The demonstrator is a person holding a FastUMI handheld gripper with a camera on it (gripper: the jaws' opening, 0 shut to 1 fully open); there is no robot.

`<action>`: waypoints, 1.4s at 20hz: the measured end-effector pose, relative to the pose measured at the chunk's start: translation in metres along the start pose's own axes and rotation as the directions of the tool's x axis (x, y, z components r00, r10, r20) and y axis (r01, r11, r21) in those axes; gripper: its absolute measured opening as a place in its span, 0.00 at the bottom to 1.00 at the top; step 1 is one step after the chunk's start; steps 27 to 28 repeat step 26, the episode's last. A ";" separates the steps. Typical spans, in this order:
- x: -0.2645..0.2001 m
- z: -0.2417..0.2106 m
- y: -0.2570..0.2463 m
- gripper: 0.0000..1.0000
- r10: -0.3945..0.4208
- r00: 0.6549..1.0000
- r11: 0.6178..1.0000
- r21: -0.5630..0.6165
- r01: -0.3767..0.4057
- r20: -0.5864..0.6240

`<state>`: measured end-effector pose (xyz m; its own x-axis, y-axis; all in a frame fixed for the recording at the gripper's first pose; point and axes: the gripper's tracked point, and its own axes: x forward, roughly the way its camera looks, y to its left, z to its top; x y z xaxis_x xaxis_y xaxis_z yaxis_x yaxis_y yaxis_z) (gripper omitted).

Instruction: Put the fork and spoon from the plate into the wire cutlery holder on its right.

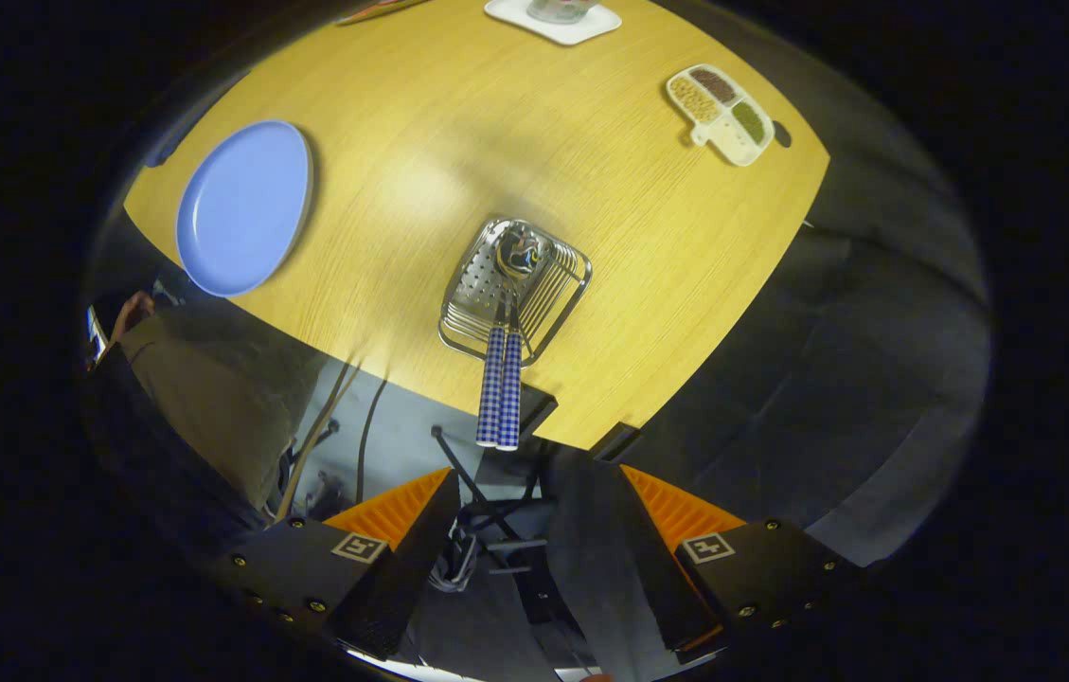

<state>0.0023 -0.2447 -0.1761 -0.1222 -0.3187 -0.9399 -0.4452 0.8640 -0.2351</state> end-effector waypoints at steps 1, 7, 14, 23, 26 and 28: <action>-0.007 0.002 0.009 0.97 0.011 0.997 0.999 0.034 -0.014 0.079; -0.063 0.053 0.058 0.97 -0.060 0.763 0.951 0.269 -0.152 0.643; -0.198 0.072 0.073 0.97 -0.445 0.186 0.856 0.477 -0.198 0.876; -0.288 0.063 0.121 0.97 -0.467 -0.125 0.868 0.427 -0.253 0.875; -0.297 0.069 0.126 0.97 -0.459 -0.180 0.877 0.412 -0.246 0.870; -0.297 0.069 0.126 0.97 -0.459 -0.180 0.877 0.412 -0.246 0.870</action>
